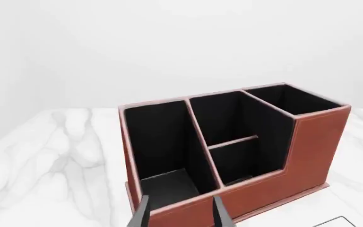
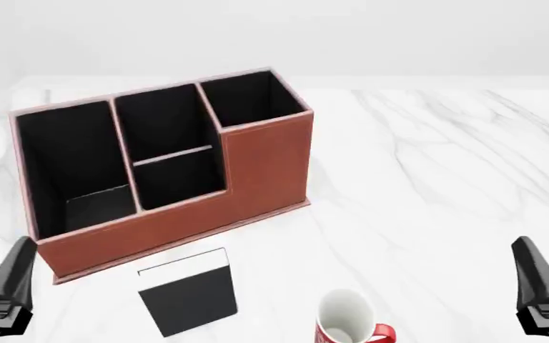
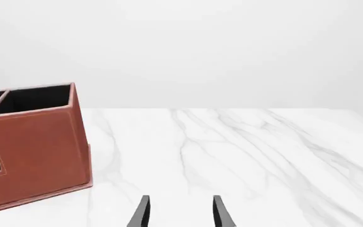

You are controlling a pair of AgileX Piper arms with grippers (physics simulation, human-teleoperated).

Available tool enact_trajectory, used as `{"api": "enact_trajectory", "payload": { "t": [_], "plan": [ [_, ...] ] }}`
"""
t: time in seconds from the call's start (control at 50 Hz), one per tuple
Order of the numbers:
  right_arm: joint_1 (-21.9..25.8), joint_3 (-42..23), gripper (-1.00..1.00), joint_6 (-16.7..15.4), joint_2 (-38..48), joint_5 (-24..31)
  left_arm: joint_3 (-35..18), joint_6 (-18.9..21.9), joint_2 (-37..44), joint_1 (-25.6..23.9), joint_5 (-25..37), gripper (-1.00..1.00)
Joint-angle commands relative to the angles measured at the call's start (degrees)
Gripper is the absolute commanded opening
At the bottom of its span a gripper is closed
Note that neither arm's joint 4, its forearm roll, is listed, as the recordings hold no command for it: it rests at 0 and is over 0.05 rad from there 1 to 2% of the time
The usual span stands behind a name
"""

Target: Pick up the book and place it in the front compartment of the caddy.

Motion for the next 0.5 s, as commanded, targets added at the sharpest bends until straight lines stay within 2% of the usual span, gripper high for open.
{"api": "enact_trajectory", "payload": {
  "t": [0.02,0.5],
  "plan": [
    [0.0,-0.2,1.0,0.0,0.3,-0.1,-0.2,0.0,0.3,-0.1,-0.1,1.0],
    [0.0,-0.2,1.0,0.0,0.4,-0.1,-0.1,0.4,1.1,-0.4,-0.3,1.0]
  ]
}}
